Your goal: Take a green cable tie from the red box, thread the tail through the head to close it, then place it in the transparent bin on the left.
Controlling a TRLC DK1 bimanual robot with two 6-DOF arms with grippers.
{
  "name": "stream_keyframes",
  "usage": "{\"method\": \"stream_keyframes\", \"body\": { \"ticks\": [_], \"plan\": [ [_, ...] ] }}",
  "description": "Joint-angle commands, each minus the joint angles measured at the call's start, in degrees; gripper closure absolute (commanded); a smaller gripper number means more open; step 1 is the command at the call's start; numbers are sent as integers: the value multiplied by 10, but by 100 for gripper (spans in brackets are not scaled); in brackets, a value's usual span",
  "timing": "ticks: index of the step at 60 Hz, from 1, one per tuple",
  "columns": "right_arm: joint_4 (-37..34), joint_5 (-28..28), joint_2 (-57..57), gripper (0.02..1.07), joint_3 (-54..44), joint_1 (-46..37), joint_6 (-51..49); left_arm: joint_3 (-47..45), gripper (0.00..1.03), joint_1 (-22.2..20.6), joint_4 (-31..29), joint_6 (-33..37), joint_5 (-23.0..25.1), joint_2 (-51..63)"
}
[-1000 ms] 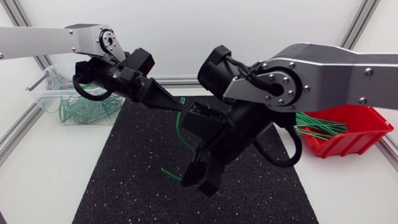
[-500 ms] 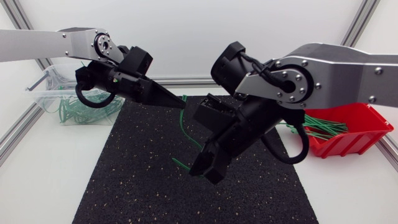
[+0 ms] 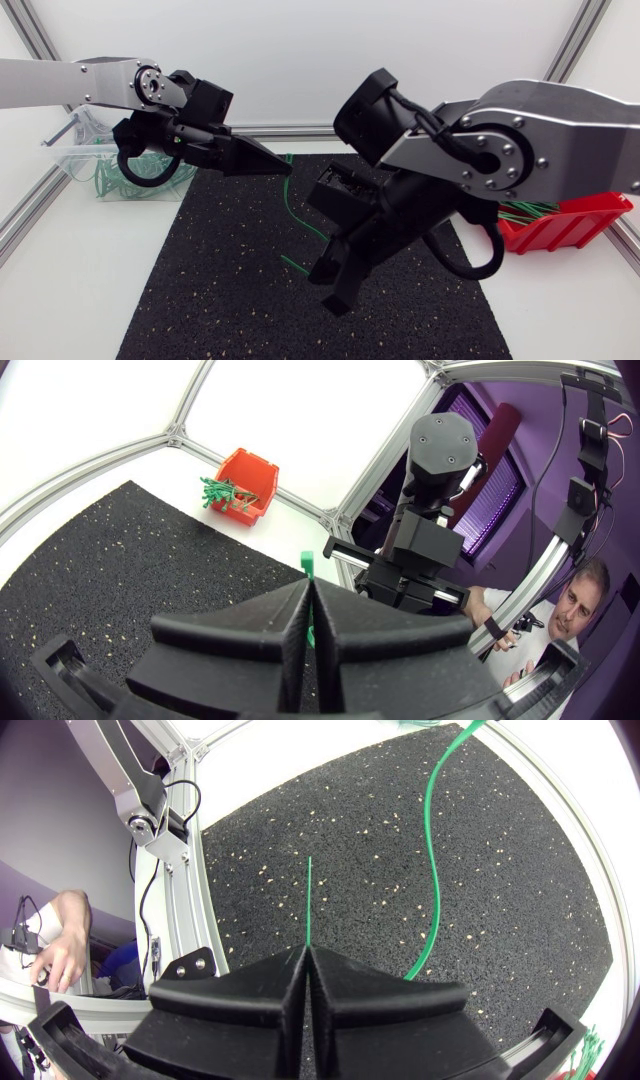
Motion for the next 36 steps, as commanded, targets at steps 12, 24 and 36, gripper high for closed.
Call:
{"method": "stream_keyframes", "body": {
  "ticks": [12,24,36],
  "plan": [
    [-20,-32,-8,102,-19,2,-2,-1,100,2,44,13,-1,17],
    [-15,-35,-5,102,-16,-5,-7,-13,100,0,96,13,-11,21],
    [-3,-35,-9,102,-37,-11,-22,-47,100,0,159,12,-25,23]
  ]
}}
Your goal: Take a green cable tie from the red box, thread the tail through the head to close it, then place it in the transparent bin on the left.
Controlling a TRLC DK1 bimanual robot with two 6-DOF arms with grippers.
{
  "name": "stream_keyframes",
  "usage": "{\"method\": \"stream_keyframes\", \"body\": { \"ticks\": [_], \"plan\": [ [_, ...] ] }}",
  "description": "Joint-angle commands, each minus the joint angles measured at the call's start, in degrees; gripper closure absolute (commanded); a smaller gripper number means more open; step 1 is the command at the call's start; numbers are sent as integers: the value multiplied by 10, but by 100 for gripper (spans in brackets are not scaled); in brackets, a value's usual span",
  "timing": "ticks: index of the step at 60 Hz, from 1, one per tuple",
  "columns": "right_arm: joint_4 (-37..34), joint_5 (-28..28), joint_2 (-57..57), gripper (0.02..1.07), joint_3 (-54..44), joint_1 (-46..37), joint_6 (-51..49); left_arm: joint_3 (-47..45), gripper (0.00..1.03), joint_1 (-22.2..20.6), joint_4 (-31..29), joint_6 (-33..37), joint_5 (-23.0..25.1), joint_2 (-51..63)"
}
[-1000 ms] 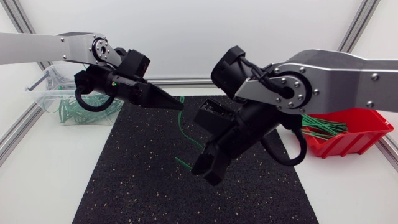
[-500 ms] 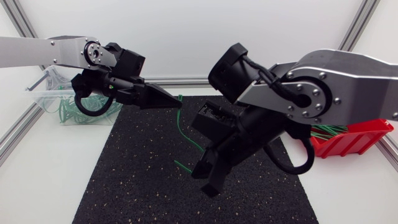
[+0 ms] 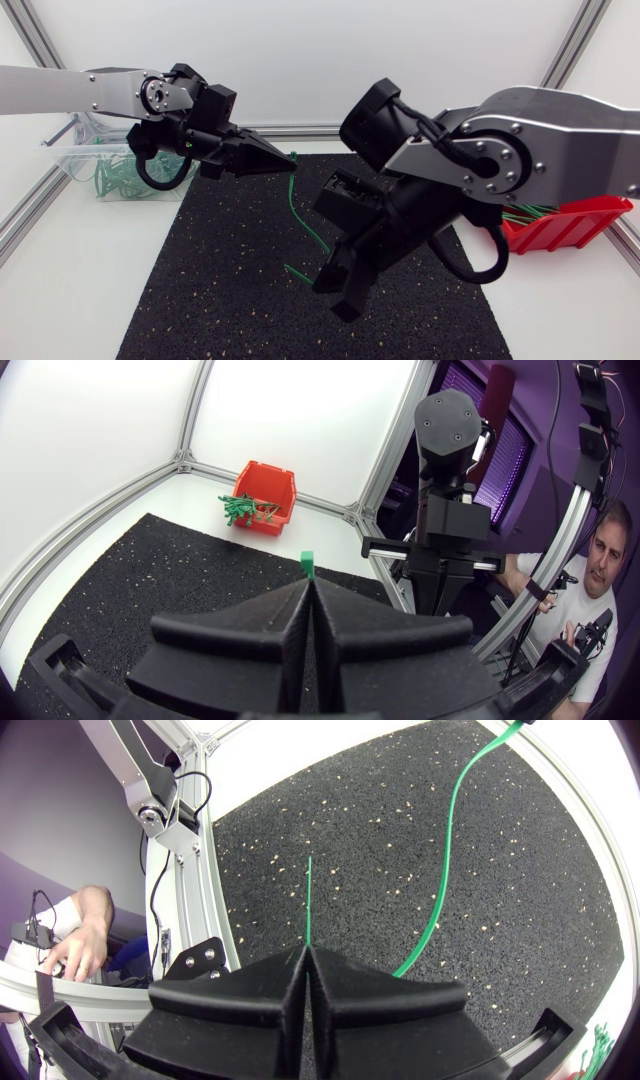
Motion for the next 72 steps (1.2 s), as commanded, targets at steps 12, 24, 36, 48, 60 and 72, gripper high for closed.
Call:
{"method": "stream_keyframes", "body": {
  "ticks": [12,24,36,48,60,72],
  "plan": [
    [42,2,-11,102,-39,-3,-8,-70,100,0,79,2,-8,16],
    [67,17,-10,102,-41,6,-6,-154,100,-5,227,-65,-39,-27],
    [73,17,7,102,-23,10,18,-260,100,-17,508,-299,-78,-87],
    [67,2,-10,102,3,12,94,-259,100,-3,507,-398,-51,-125],
    [43,-20,-19,102,35,12,155,-293,100,5,509,-443,-36,-174],
    [24,-85,-31,102,44,-7,231,-332,100,2,527,-462,-15,-197]
  ]
}}
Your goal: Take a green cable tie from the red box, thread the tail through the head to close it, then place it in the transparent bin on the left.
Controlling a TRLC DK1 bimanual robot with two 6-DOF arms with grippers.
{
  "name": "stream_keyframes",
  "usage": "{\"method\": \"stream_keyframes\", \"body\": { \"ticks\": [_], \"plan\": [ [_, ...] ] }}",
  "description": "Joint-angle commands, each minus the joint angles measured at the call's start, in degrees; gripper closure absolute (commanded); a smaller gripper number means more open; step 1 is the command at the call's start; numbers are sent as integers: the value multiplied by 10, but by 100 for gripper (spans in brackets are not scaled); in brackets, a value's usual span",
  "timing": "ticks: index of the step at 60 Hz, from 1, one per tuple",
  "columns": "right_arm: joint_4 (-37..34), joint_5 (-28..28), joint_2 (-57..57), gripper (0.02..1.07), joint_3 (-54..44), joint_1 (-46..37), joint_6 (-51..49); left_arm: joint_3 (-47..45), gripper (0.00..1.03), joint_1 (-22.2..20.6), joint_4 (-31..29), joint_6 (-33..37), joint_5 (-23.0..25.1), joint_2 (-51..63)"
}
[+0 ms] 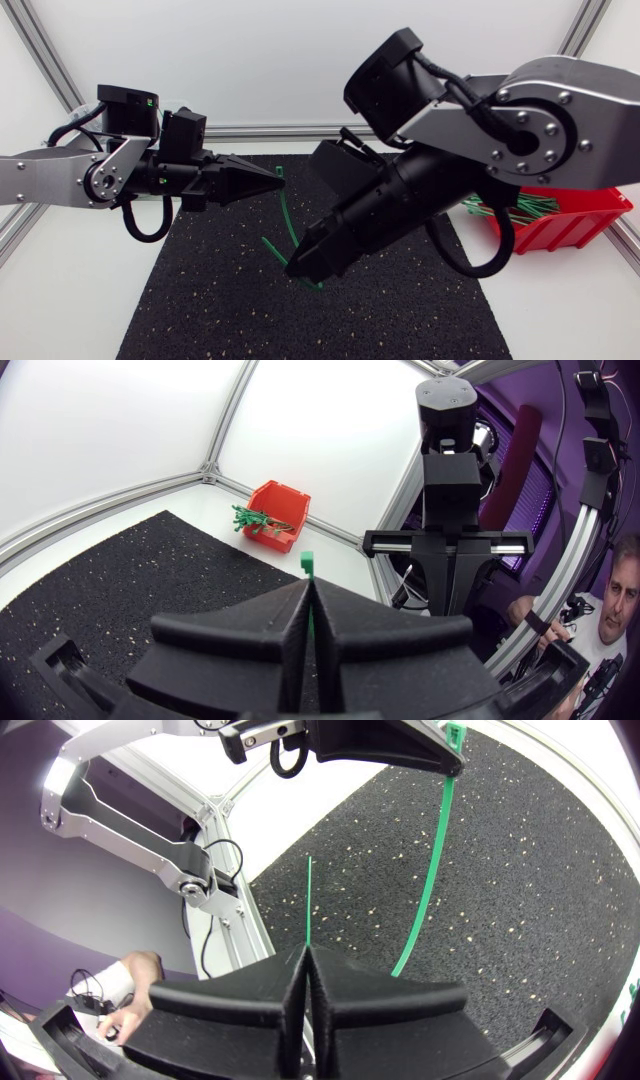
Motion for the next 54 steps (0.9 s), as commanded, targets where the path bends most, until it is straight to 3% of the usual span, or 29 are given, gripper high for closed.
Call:
{"method": "stream_keyframes", "body": {
  "ticks": [1,8,19,37,54],
  "plan": [
    [-15,-25,-6,102,8,-16,54,-23,100,-3,12,-23,13,-9],
    [-14,-51,-16,102,-1,-37,126,-32,100,-18,50,-55,13,-9],
    [-8,-77,-27,102,9,-52,216,-54,100,-30,180,-180,10,-20],
    [20,-139,-18,102,43,-82,328,-70,100,-41,210,-224,-25,-26],
    [0,-181,-22,102,61,-98,410,-104,100,-42,298,-311,-56,-32]
  ]
}}
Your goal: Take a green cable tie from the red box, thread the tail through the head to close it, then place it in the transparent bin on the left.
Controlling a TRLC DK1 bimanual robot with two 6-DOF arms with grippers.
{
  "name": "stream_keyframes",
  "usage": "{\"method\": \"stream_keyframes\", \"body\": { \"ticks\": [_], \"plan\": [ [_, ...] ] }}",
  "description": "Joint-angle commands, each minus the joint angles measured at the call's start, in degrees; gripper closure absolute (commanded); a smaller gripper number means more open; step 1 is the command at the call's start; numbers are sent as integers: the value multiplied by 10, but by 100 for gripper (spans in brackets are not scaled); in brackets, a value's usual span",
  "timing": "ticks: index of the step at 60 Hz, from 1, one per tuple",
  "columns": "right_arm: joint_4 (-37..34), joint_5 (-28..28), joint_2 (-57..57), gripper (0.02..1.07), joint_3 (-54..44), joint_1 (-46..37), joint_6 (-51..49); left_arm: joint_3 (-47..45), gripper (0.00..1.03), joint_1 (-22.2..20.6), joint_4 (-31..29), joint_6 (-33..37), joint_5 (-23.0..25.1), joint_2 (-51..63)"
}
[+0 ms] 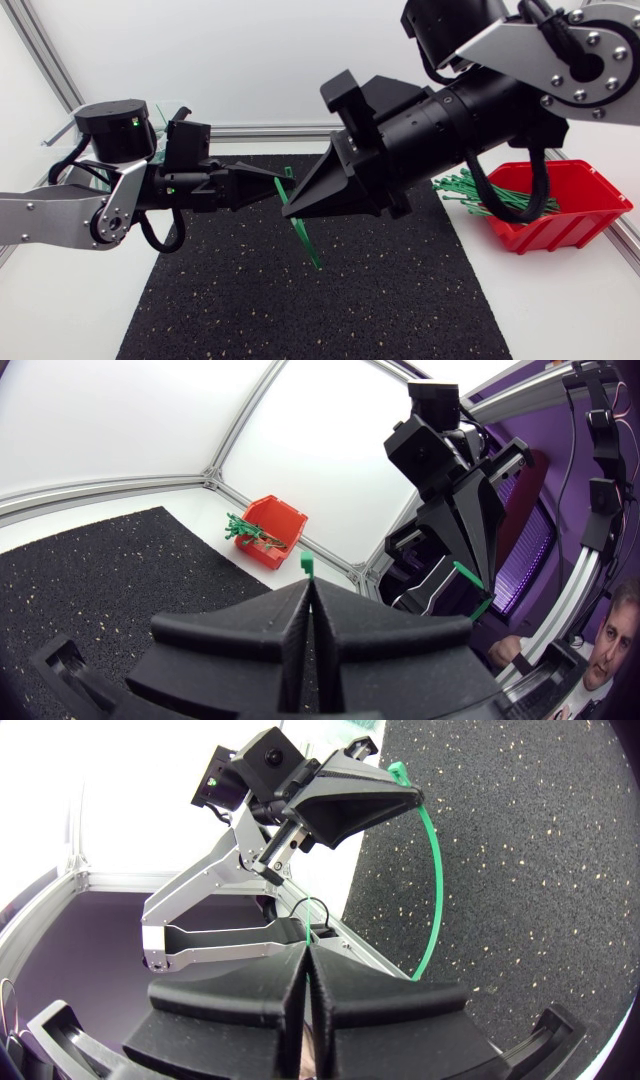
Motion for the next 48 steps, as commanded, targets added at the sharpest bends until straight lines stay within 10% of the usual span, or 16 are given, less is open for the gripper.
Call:
{"method": "stream_keyframes", "body": {
  "ticks": [1,48],
  "plan": [
    [-10,-14,-3,102,3,-12,59,-12,100,-5,22,-34,-1,-14],
    [30,-42,-41,102,10,-29,239,-13,100,-39,51,-96,-42,-45]
  ]
}}
